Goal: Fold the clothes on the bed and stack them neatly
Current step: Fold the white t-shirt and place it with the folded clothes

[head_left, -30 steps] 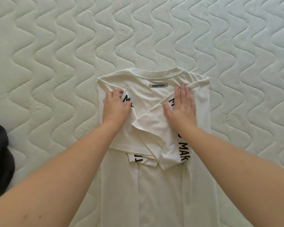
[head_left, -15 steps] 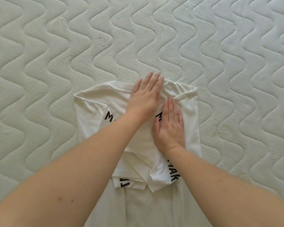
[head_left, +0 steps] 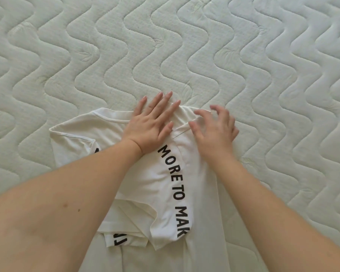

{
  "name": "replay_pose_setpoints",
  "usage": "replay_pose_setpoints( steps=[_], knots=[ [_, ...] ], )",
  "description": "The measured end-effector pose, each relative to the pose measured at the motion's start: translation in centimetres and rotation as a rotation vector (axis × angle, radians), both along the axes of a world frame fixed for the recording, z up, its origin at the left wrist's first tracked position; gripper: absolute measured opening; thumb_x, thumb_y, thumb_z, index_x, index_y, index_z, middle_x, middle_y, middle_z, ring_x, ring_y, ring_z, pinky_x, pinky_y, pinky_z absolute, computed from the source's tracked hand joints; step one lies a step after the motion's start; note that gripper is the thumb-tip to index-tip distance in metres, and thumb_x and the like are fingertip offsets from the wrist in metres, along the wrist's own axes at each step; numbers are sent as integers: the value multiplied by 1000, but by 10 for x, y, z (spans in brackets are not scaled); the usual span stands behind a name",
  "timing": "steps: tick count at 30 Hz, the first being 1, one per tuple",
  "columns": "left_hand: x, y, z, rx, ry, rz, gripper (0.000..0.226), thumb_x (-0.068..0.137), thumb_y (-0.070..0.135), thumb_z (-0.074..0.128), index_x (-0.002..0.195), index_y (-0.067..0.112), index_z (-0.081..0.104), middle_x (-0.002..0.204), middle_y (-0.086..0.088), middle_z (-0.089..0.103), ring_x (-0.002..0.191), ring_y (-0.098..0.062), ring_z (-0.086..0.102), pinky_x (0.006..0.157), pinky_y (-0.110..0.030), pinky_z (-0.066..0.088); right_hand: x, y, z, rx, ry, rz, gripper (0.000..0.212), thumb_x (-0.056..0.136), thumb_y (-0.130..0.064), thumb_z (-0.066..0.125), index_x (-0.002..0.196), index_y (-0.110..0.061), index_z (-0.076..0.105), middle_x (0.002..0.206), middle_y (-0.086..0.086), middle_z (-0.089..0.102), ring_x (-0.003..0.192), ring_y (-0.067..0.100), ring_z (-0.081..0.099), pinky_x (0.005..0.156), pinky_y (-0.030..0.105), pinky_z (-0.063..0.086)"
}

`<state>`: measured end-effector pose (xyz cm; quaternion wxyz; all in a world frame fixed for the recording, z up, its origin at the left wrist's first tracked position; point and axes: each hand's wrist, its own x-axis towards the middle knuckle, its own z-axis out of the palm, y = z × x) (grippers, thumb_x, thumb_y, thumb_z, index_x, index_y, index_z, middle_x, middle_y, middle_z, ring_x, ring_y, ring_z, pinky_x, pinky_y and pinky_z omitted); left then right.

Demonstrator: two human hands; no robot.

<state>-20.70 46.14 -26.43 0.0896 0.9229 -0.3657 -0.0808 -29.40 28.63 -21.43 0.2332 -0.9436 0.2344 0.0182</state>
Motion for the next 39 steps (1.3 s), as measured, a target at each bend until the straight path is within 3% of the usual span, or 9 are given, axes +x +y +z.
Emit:
replay_pose_setpoints(
  steps=[3, 12, 20, 24, 26, 28, 33, 36, 39],
  knots=[
    [1, 0, 2, 15, 18, -19, 57, 100, 49, 12, 156, 40, 6, 166, 5, 5, 152, -15, 4, 122, -47, 6, 15, -36, -3, 15, 169, 179, 31, 85, -56, 62, 110, -37, 63, 148, -5, 31, 138, 22, 20, 106, 37, 11],
    [3, 2, 1, 31, 25, -37, 60, 99, 54, 9, 157, 36, 11, 166, 1, 7, 153, -19, 5, 122, -50, 8, 36, -88, 11, -66, 232, 358, 28, 76, -55, 73, 91, -31, 72, 131, -8, 46, 127, 21, 33, 96, 34, 17],
    [2, 2, -8, 25, -63, -35, 77, 89, 68, 35, 156, 37, 15, 165, 2, 11, 152, -18, 9, 121, -50, 11, 35, -72, 5, -13, 116, 200, 15, 85, -40, 70, 92, -28, 67, 123, -5, 51, 122, 21, 39, 94, 32, 19],
    [2, 2, -11, -17, -96, -39, 78, 87, 63, 41, 156, 35, 19, 165, 1, 15, 152, -19, 13, 120, -51, 14, 22, -63, 7, 177, -13, -65, 24, 88, -39, 68, 101, -19, 61, 104, 1, 61, 103, 23, 54, 93, 36, 39],
    [3, 3, -12, -22, -106, -43, 79, 85, 60, 43, 156, 35, 19, 165, 1, 15, 152, -20, 13, 120, -52, 14, 17, -58, 8, 315, 93, -123, 29, 85, -41, 72, 100, -18, 64, 99, 3, 64, 99, 21, 58, 90, 37, 46],
    [3, 3, -12, -21, -110, -50, 79, 84, 56, 44, 156, 34, 19, 165, 0, 15, 152, -21, 14, 120, -52, 15, 13, -55, 6, 275, 226, -28, 32, 79, -44, 77, 96, -19, 69, 95, 2, 65, 94, 21, 59, 84, 37, 48],
    [3, 3, -8, -2, -81, -56, 74, 89, 51, 37, 157, 33, 16, 165, -1, 14, 152, -22, 11, 121, -53, 12, 21, -51, 6, 247, 191, -103, 27, 78, -44, 77, 72, -29, 55, 72, -14, 57, 70, 11, 55, 62, 31, 38],
    [4, 4, -8, 7, -79, -70, 70, 94, 58, 27, 157, 32, 13, 166, -1, 11, 152, -22, 8, 121, -52, 11, 26, -47, 3, 97, 134, -85, 30, 84, -50, 68, 80, -24, 54, 69, -13, 52, 68, 15, 51, 54, 31, 30],
    [2, 2, -9, -5, -89, -50, 74, 91, 63, 34, 157, 33, 17, 165, 1, 12, 152, -20, 9, 121, -52, 11, 26, -46, -4, 6, 100, -59, 39, 87, -56, 62, 82, -20, 48, 68, -9, 50, 68, 20, 49, 52, 32, 26]
  ],
)
